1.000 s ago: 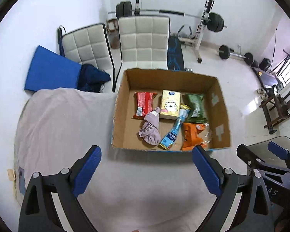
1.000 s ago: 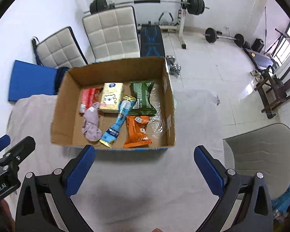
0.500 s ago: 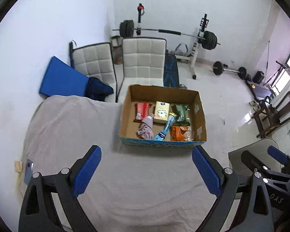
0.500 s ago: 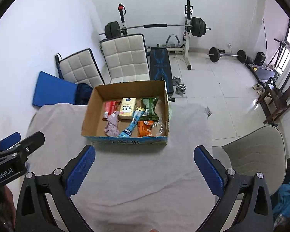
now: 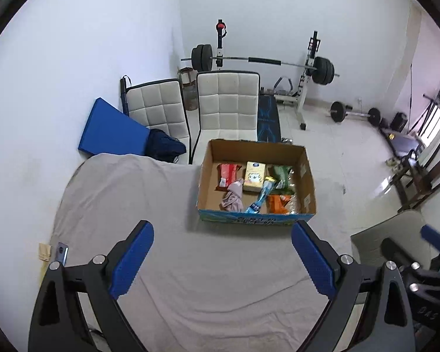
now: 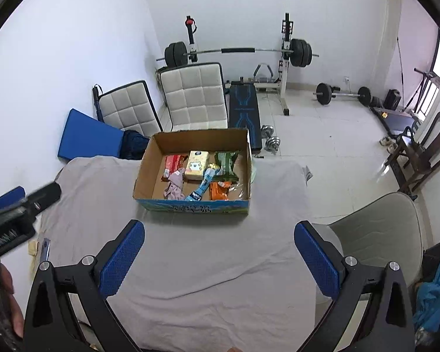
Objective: Organize soft objects
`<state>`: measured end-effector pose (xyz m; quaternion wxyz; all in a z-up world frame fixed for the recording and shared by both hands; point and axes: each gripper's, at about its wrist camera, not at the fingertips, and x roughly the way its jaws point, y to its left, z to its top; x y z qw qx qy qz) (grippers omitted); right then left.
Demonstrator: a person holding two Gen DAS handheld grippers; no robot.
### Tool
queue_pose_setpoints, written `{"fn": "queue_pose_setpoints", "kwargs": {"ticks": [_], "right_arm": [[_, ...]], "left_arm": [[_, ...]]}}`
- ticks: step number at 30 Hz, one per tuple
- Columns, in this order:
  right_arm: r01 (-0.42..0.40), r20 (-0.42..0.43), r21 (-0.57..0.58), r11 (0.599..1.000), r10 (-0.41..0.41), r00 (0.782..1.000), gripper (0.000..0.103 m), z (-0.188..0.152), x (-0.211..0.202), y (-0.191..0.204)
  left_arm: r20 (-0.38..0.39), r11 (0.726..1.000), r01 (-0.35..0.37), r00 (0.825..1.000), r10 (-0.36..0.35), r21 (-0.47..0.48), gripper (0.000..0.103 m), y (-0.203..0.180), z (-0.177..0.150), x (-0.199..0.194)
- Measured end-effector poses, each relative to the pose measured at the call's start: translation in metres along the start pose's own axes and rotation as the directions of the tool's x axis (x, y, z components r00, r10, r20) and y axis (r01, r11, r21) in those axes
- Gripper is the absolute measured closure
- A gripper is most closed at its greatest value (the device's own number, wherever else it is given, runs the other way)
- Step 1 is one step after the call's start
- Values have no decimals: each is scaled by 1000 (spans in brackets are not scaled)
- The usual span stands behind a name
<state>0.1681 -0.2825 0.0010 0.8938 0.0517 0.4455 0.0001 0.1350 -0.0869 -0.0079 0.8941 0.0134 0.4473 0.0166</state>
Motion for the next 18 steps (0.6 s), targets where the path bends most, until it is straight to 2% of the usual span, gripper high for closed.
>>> {"fn": "queue_pose_setpoints", "kwargs": {"ticks": [3,18], "right_arm": [[11,21,-4,1000,-11,1000,0,3,-5,1],[49,51,1,999,-49,998,0,23,8,-4]], "left_arm": [[-15,1000,20,1000,-19,12,0,-4,-2,3],[47,1000,0,999,-1,9,0,-4,8,-5]]}}
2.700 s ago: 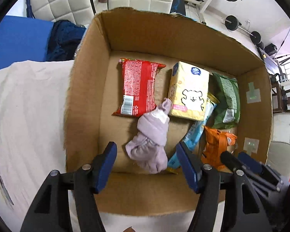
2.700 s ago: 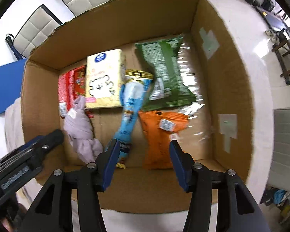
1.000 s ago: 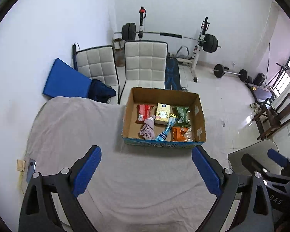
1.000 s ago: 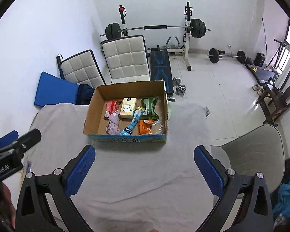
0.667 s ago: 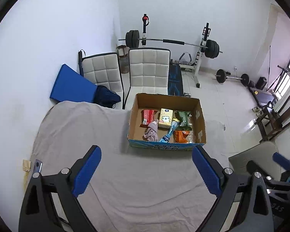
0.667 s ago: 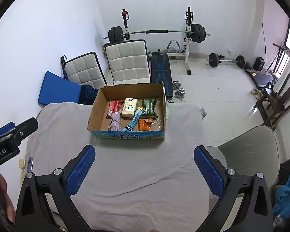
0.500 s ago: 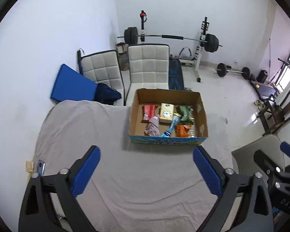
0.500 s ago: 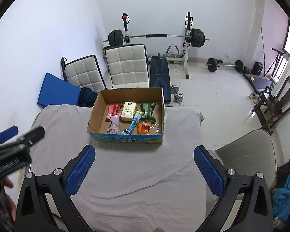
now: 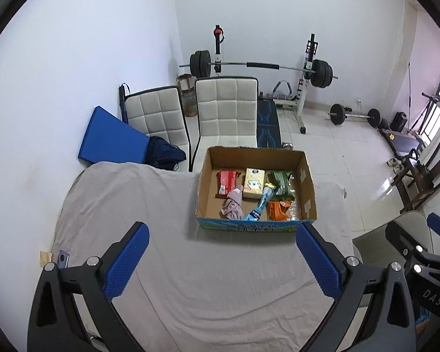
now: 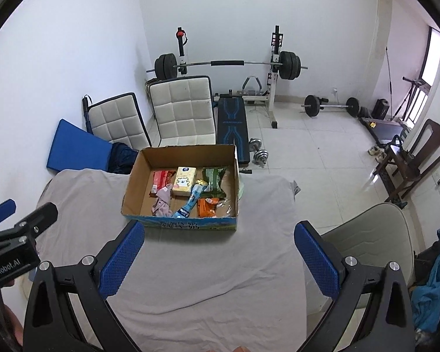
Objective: Organize soft objects
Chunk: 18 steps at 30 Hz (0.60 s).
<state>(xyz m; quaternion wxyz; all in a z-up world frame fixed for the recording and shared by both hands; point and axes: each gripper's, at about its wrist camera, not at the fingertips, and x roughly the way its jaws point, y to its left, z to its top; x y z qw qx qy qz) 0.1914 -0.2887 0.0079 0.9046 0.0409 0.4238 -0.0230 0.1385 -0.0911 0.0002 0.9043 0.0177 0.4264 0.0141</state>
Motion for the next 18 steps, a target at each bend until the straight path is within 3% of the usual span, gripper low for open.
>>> {"fn": "queue_pose_setpoints", "kwargs": {"ticks": [18], "right_arm": [[3,39,-20,1000,-2,999,0,10,-13,3]], "left_arm": [[17,1000,10,1000,-11,13,0,-1,3,-9]]}}
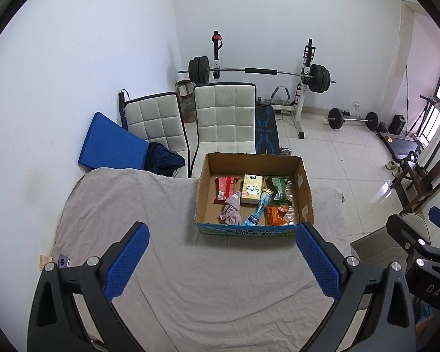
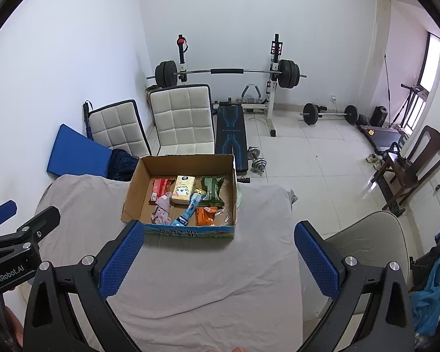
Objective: Organize soft objects
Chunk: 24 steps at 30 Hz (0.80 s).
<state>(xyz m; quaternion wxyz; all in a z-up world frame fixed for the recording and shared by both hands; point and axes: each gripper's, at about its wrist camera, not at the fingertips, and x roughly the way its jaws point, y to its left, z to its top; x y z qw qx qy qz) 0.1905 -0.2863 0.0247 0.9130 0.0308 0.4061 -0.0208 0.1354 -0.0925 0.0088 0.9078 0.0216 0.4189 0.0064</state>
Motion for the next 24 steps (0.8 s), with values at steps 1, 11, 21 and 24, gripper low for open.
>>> {"fn": "queue_pose_setpoints", "kwargs": {"ticks": [1,11,21,24], "right_arm": [[0,1,-3,1000,0,1000,0,1,0,0],[-3,17,-13,1000,3,1000,0,5,-4,5],[4,23,-14,1000,-3,1000,0,7,-6,2],[5,26,-7,1000,-5,1000,0,9,-7,-1]], "left_arm": [[0,1000,2,1000,-2,-1,0,0,0,0],[4,1000,2,1000,-2,-3,0,2,1,-1],[6,1000,0,1000,0,-4,0,1,3,-3],[12,1000,-1,1000,1,-7,0,0,3,-4]]}}
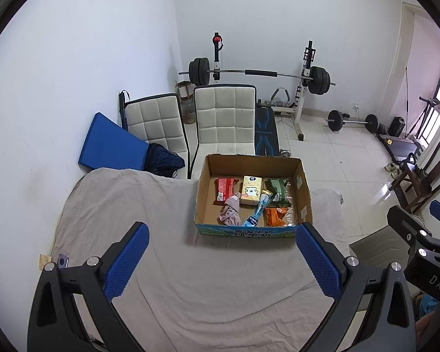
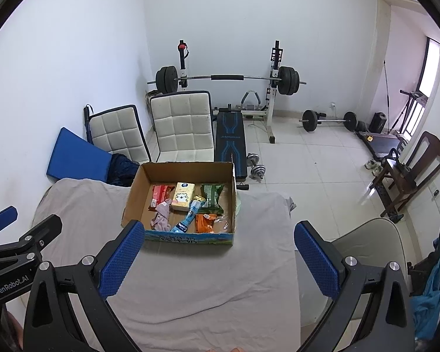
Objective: Organize soft objects
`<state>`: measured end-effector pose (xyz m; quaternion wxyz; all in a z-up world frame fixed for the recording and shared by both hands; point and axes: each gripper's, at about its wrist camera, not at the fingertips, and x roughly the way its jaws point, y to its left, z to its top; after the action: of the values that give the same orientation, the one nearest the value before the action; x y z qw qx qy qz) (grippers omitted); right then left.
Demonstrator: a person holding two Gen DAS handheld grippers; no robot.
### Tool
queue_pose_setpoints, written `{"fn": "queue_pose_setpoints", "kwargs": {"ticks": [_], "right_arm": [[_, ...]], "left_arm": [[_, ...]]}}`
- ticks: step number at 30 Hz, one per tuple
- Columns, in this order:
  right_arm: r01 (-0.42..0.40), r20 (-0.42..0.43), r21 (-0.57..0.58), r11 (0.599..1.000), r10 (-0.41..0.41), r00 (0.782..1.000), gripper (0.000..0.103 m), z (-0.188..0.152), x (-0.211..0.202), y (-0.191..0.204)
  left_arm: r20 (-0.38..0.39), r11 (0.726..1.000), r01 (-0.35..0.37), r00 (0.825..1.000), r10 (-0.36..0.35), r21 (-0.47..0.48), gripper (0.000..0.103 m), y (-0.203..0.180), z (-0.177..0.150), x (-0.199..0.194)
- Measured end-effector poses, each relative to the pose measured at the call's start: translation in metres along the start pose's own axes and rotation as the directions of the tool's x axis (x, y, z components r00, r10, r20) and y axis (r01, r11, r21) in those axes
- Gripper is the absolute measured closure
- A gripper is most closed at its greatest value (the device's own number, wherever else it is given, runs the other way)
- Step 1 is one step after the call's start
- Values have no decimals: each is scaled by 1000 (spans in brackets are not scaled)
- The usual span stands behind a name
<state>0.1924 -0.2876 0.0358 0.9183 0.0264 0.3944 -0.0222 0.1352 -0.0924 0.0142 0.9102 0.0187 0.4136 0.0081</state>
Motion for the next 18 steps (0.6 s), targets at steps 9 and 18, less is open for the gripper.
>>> {"fn": "queue_pose_setpoints", "kwargs": {"ticks": [9,18], "right_arm": [[-1,-5,3,1000,1,1000,0,1,1,-1],[1,0,0,1000,-1,1000,0,1,1,1]], "left_arm": [[-7,1000,1,1000,-1,6,0,-3,-1,2],[-3,1000,-5,1000,5,6,0,-4,1,3]]}}
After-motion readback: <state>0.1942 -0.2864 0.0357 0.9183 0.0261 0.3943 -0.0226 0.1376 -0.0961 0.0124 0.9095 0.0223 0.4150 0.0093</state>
